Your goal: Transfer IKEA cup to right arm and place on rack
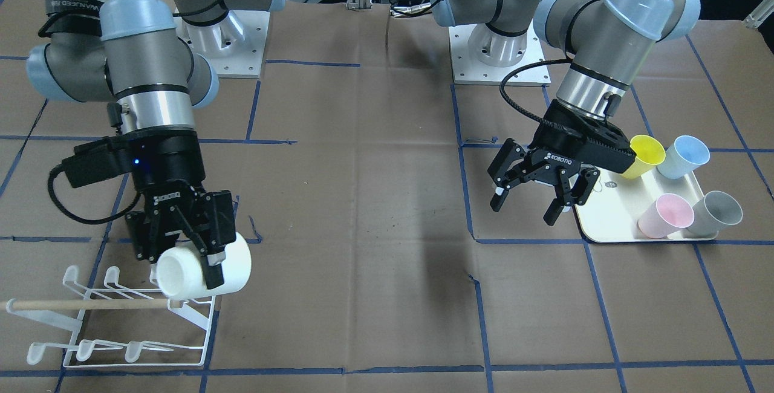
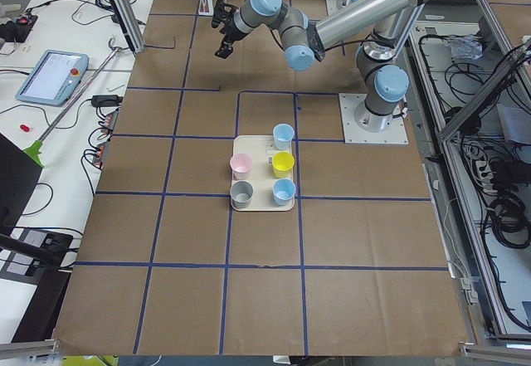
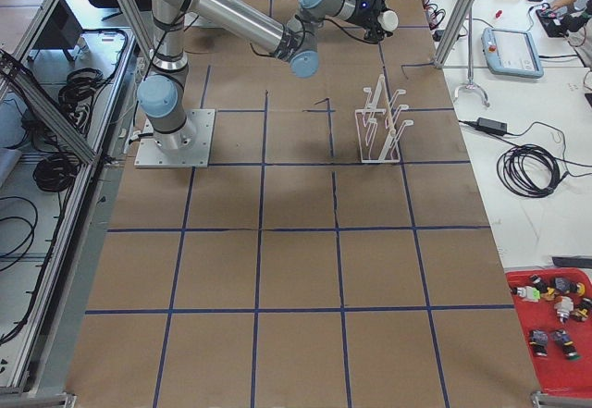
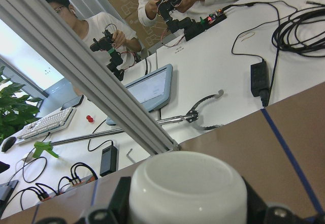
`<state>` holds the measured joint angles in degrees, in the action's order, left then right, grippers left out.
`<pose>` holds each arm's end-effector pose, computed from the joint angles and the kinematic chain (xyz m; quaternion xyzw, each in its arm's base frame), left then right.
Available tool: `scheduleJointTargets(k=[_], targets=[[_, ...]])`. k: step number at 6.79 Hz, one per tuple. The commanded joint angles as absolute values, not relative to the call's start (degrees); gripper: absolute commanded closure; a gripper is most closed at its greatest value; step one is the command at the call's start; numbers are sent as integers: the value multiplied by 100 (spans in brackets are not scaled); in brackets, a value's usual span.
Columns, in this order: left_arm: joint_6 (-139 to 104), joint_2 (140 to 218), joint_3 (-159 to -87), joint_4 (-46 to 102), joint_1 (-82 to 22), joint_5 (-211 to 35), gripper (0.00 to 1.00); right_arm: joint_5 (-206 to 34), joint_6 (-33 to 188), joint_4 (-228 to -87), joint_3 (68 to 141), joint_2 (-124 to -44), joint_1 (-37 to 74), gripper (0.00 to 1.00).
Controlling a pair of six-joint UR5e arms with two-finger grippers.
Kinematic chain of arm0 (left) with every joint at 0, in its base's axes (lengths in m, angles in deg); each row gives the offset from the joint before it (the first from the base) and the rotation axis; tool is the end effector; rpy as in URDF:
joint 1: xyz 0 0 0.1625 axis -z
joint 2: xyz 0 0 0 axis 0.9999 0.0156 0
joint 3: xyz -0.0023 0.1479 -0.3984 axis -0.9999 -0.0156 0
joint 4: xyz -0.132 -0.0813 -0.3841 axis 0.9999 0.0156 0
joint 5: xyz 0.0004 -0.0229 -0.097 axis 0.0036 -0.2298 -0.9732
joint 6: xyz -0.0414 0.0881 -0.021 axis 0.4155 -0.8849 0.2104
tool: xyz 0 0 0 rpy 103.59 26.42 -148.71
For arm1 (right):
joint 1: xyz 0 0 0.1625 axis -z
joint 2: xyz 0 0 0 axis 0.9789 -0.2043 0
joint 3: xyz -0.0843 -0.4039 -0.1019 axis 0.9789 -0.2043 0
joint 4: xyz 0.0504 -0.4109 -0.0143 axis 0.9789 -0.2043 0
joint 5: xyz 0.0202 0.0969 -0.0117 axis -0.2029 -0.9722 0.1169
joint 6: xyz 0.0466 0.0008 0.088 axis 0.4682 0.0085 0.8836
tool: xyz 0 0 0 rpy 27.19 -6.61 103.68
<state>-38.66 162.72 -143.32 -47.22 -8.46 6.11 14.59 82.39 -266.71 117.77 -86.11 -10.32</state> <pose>-0.0782 -0.5299 0.3798 -0.0055 -0.9664 0.2276 0.1196 0.1398 -0.5923 0.3912 0.1117 0.8476 -0.4867 0.1795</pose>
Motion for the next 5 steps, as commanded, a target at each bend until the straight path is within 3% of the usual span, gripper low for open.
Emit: scheduleJointTargets(k=[1, 3, 5], targets=[[-3376, 16437, -12876, -1808, -449, 1829, 1, 1477, 6856, -26717, 11480, -8349, -608, 90], [-3108, 16299, -11942, 278, -193, 2358, 1, 1495, 6389, -28004, 11444, -7814, -520, 90], [-3020, 16035, -11779, 874, -87, 2350, 1, 1486, 6315, -28474, 11478, -7417, -345, 90]])
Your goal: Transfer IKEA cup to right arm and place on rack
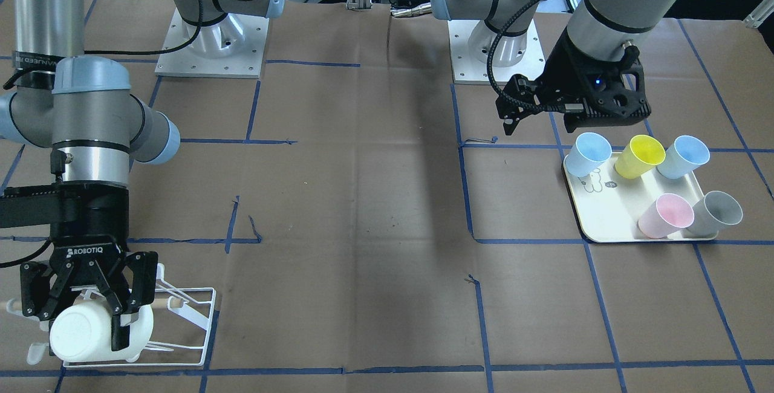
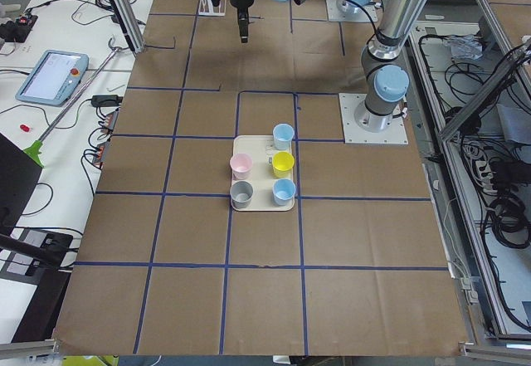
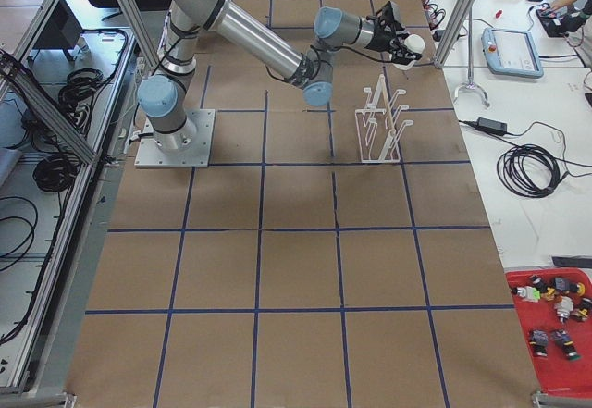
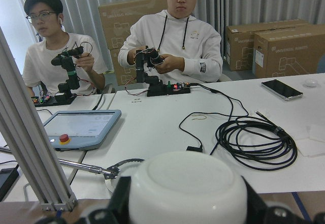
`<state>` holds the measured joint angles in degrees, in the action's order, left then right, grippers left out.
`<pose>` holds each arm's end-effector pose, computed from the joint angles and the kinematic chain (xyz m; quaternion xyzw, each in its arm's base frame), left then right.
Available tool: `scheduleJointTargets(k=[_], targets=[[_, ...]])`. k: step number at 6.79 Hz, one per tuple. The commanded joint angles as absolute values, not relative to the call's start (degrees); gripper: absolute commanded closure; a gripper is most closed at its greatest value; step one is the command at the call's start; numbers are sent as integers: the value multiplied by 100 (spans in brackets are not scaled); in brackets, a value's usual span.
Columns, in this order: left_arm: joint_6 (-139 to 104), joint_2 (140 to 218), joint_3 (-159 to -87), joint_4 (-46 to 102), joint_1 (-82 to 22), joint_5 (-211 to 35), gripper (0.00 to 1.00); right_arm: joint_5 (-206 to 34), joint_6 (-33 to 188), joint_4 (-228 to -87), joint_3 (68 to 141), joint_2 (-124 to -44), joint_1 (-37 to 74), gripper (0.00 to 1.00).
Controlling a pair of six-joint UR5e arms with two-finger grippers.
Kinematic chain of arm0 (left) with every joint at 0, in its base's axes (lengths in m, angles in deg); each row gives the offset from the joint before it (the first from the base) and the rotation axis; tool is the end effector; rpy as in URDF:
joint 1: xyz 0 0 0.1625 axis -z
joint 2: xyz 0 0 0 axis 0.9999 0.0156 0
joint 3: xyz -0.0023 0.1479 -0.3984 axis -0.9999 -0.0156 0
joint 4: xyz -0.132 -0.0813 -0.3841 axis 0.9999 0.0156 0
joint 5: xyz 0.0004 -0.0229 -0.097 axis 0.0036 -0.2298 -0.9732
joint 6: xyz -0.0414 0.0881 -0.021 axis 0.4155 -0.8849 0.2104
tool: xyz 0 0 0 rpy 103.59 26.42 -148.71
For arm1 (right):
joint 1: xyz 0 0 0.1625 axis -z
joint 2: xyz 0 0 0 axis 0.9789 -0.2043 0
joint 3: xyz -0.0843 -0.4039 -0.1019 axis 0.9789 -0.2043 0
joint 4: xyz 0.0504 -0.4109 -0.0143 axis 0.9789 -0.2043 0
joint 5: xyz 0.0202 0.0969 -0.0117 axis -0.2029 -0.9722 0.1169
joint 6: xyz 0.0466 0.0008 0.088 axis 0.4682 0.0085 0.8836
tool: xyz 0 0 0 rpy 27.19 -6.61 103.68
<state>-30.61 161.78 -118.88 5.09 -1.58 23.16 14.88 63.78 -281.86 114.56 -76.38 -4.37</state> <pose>-0.1123 -0.5087 0.4902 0.0381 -0.9990 -0.0215 0.0047 0.0730 -0.6352 0.3472 0.0086 0.8148 -0.5763 0.0626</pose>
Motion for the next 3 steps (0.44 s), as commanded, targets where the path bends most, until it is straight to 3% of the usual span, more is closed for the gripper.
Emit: scheduleJointTargets(k=[1, 3], targets=[[-3029, 16060, -11884, 849, -86, 2368, 1, 1486, 6316, -28536, 11592, -7381, -318, 90], [-3221, 15999, -11964, 796, -130, 2351, 1, 1469, 6316, -28563, 11856, -7311, -186, 89]])
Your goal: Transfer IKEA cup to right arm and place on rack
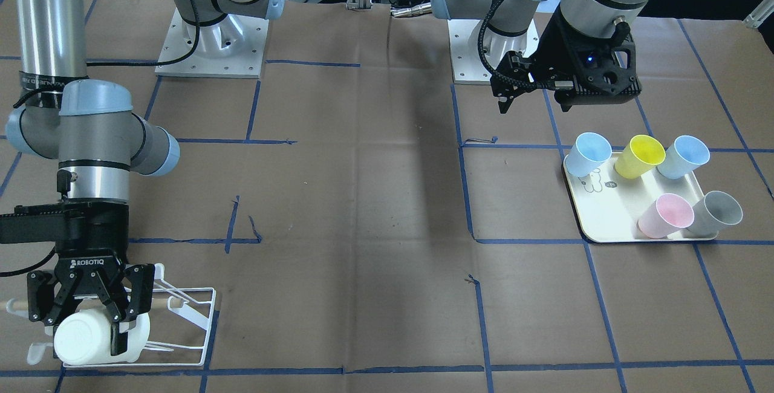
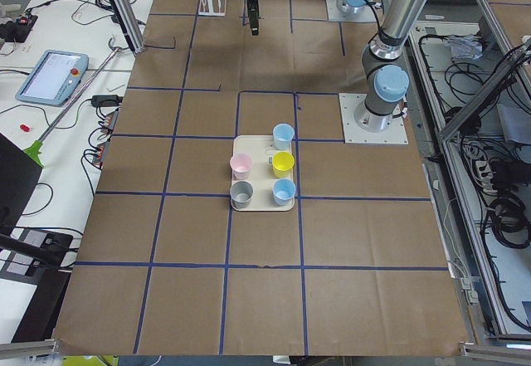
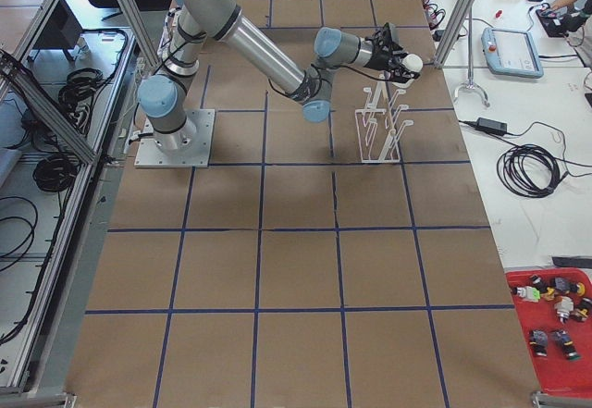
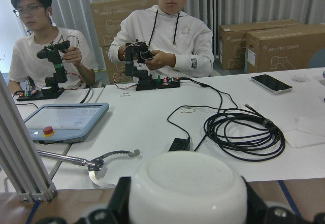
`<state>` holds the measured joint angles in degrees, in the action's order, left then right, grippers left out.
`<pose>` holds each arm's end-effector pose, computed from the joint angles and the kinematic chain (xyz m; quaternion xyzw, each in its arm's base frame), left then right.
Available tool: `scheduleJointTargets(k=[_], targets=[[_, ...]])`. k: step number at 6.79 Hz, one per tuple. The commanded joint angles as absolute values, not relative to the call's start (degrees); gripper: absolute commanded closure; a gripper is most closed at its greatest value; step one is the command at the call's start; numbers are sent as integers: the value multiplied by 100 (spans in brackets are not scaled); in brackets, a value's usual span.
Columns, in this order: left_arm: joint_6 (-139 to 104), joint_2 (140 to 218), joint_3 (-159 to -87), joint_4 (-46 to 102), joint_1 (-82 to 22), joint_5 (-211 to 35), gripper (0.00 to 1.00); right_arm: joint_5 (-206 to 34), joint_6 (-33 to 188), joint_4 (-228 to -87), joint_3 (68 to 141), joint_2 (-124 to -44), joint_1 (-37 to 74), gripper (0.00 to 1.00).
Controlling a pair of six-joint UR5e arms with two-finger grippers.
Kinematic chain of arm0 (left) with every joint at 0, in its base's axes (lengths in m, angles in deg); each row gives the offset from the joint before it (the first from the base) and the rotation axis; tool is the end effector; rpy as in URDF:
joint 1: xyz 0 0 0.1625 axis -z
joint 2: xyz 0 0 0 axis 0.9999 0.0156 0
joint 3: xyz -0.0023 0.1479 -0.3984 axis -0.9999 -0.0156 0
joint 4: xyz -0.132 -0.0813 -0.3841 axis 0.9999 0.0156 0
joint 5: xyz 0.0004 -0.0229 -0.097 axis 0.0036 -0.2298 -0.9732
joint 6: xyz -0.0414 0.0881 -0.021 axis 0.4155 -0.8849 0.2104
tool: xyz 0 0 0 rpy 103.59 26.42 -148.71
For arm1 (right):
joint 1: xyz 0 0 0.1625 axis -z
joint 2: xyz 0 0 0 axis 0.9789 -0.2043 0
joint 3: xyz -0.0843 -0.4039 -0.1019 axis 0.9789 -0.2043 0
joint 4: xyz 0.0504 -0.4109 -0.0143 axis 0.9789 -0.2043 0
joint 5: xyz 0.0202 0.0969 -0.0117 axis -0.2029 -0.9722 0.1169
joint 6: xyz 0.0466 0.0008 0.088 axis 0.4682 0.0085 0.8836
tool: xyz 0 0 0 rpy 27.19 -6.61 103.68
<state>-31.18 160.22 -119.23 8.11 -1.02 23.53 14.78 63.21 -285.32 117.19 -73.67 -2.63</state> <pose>-0.1171 -0.4925 0.4958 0.0282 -0.9989 -0.0373 0.0015 0.0547 -0.6319 0.3066 0.0188 0.8237 -0.5641 0.0535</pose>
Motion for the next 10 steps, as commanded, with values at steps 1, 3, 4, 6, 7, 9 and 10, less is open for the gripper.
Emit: scheduleJointTargets(k=[1, 3, 4, 6, 7, 9, 10], targets=[[-3492, 15981, -12016, 805, -191, 2351, 1, 1469, 6324, -28572, 11857, -7206, -186, 89], [-4176, 15650, -12523, 805, -707, 2351, 1, 1495, 6394, -29079, 11848, -7022, -212, 89], [-4676, 15317, -13014, 622, -1267, 2351, 1, 1504, 6395, -29073, 11857, -7003, -221, 89], [-5801, 14614, -14155, 210, -2375, 2359, 1, 1512, 6403, -29056, 11813, -7012, -238, 88], [-6259, 14428, -14657, -175, -2841, 2377, 1, 1512, 6403, -29030, 11813, -7046, -247, 88], [-6421, 14399, -15127, -661, -3215, 2482, 1, 1512, 6403, -28985, 11822, -7099, -247, 88], [-6422, 14504, -15145, -697, -3215, 2491, 1, 1512, 6403, -28985, 11804, -7100, -256, 88]])
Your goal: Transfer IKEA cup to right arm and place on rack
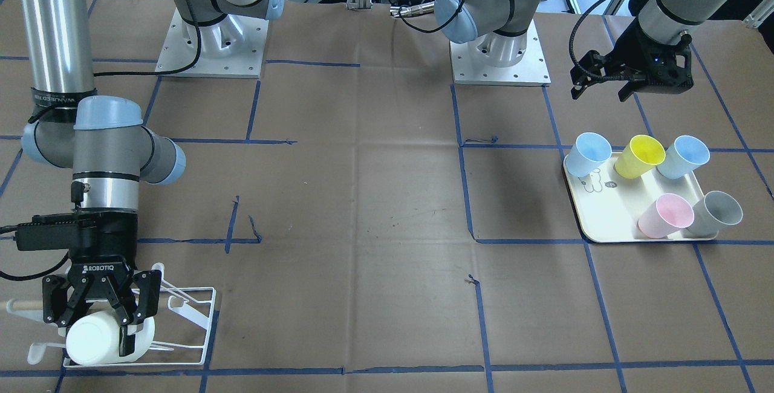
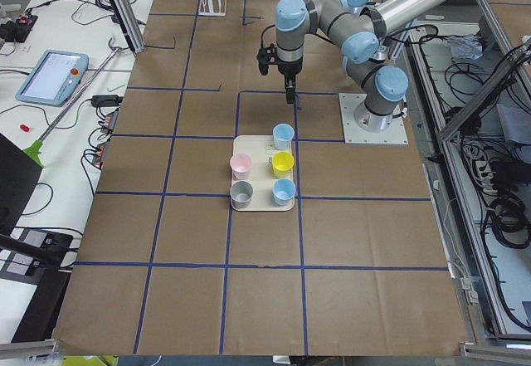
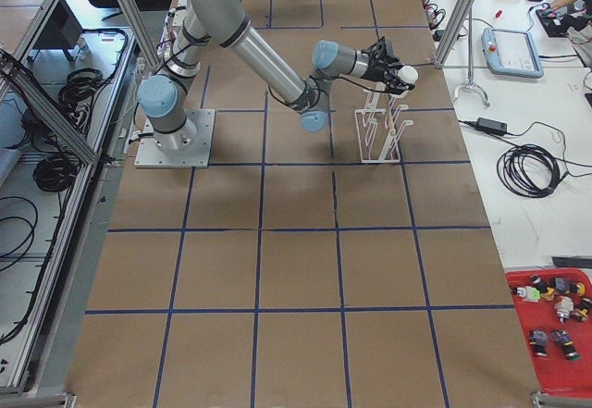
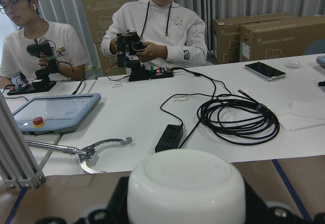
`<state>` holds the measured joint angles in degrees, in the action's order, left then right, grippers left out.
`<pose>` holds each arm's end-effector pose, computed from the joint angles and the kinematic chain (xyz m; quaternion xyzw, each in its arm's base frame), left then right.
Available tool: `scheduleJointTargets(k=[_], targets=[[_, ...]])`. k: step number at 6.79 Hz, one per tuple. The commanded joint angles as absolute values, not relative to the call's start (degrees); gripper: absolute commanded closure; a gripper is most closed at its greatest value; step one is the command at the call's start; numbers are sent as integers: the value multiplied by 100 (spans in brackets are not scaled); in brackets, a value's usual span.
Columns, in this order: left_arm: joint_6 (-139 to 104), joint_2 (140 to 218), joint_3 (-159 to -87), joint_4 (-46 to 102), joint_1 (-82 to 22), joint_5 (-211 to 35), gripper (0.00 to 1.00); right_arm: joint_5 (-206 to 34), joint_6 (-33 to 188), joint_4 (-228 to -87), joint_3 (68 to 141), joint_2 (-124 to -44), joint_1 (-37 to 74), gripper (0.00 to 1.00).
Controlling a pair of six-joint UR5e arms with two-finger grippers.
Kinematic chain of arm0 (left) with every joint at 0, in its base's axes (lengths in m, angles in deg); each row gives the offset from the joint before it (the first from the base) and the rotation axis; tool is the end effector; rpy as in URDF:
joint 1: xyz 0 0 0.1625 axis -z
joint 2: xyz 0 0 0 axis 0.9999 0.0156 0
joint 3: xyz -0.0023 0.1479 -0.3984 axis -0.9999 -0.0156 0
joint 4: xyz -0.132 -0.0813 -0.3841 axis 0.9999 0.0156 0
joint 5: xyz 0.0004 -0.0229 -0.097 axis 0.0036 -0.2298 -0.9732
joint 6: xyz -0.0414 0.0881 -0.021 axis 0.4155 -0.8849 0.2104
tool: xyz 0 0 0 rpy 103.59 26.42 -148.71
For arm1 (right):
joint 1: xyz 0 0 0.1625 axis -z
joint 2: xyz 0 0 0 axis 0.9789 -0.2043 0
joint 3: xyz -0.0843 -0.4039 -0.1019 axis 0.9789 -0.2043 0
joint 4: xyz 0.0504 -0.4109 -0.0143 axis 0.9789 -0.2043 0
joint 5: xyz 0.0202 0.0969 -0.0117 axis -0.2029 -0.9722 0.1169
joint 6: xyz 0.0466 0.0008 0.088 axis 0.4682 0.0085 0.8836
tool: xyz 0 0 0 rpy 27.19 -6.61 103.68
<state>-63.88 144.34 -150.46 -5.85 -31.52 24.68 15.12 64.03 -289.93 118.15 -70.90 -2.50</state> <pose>0.0816 -0.3737 0.3743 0.0085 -0.9987 -0.0466 0.0187 0.0531 -0.6298 0.2805 0.0262 0.8194 -0.5701 0.0537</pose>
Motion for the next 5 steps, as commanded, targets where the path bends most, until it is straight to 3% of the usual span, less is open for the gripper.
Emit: scheduleJointTargets(k=[1, 5], targets=[[-6430, 14627, -15224, -872, -3224, 2500, 1, 1512, 6403, -28994, 11787, -7065, -256, 88], [-6395, 15287, -16276, -2901, -3224, 2641, 3, 1504, 6412, -29012, 11663, -6924, -274, 88]])
